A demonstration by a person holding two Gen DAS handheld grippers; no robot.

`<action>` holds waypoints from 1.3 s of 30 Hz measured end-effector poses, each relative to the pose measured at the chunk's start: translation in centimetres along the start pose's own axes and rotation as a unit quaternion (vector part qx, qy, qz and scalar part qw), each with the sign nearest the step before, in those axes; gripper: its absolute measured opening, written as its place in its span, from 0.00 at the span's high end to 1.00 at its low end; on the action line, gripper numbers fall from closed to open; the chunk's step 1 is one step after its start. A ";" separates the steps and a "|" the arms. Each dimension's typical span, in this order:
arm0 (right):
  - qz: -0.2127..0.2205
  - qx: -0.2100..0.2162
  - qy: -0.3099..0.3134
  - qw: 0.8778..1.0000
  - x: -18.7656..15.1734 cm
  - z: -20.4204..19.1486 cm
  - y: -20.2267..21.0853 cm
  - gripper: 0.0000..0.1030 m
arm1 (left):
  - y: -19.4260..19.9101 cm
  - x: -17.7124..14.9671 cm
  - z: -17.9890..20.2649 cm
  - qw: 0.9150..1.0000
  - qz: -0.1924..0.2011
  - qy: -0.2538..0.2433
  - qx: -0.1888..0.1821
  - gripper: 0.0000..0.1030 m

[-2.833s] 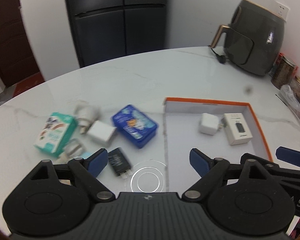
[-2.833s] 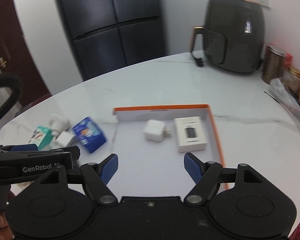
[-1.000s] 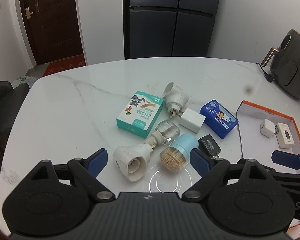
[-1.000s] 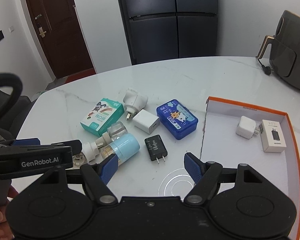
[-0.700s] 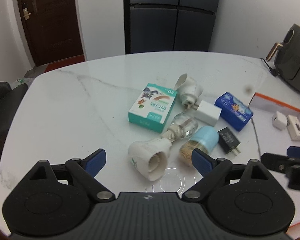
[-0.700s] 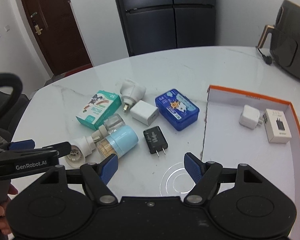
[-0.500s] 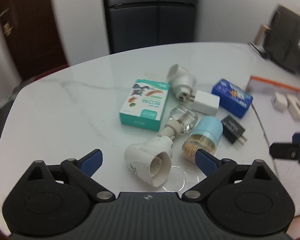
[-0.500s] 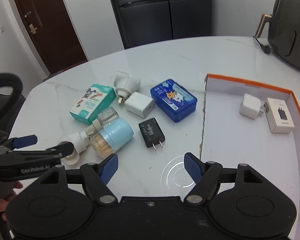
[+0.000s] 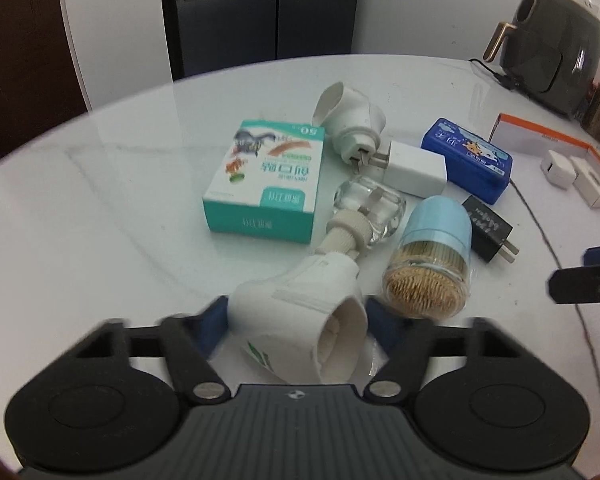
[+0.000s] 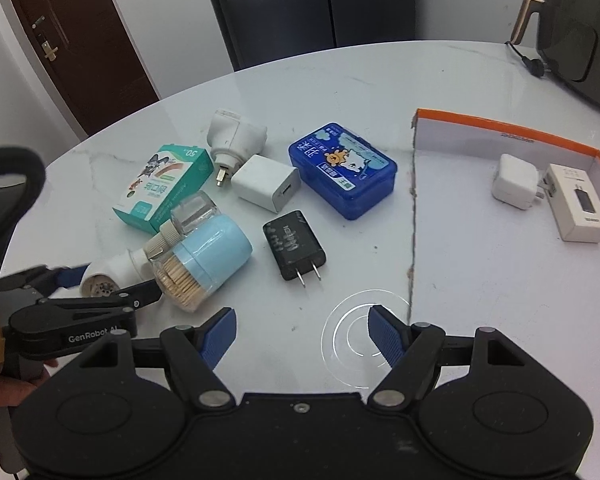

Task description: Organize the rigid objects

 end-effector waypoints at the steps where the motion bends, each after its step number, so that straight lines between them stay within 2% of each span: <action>1: 0.000 0.000 0.003 1.000 0.0 -0.1 -0.4 0.16 | 0.1 -0.1 -0.1 1.000 0.003 0.006 -0.005 0.35; 9: 0.007 0.002 0.032 0.999 1.2 -0.6 -3.0 0.16 | 1.7 -0.9 -1.5 0.998 0.009 0.062 0.000 0.36; 14: 0.011 0.001 0.071 0.997 2.4 -1.0 -5.0 0.17 | 3.1 -0.9 -2.6 0.996 0.012 0.085 0.010 0.35; 19: 0.003 0.012 0.101 0.995 3.1 -1.6 -6.6 0.33 | 3.9 -0.8 -3.0 0.994 0.015 0.104 0.017 0.35; 20: 0.000 0.014 0.105 0.994 3.2 -1.7 -7.0 0.34 | 4.0 -0.7 -2.9 0.994 0.016 0.107 0.017 0.35; 22: 0.002 0.008 0.112 0.994 3.3 -1.7 -7.3 0.44 | 4.2 -0.6 -2.8 0.993 0.014 0.113 0.018 0.35; 23: 0.005 0.005 0.114 0.993 3.3 -1.7 -7.3 0.47 | 4.1 -0.5 -2.7 0.993 0.015 0.113 0.021 0.35; 24: 0.005 0.009 0.111 0.994 3.3 -1.7 -7.2 0.57 | 4.2 -0.5 -2.6 0.993 0.016 0.114 0.022 0.35; 29: 0.013 -0.007 0.092 0.996 2.9 -1.1 -6.4 0.57 | 4.6 0.1 -2.1 0.992 0.015 0.123 0.032 0.35; 39: 0.047 0.027 0.069 0.996 2.7 -2.5 -0.1 0.57 | 6.0 2.5 -0.2 0.990 0.017 0.127 0.061 0.36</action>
Point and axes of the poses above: each gripper's, at about its wrist camera, not at the fingertips, and y roughly against the way its jaws point, z to its right, x to its top, the point moved 5 cm from there along -y, roughly the way its jaws point, and after that the axes turned 14 degrees about -y, right-handed, at the moved point
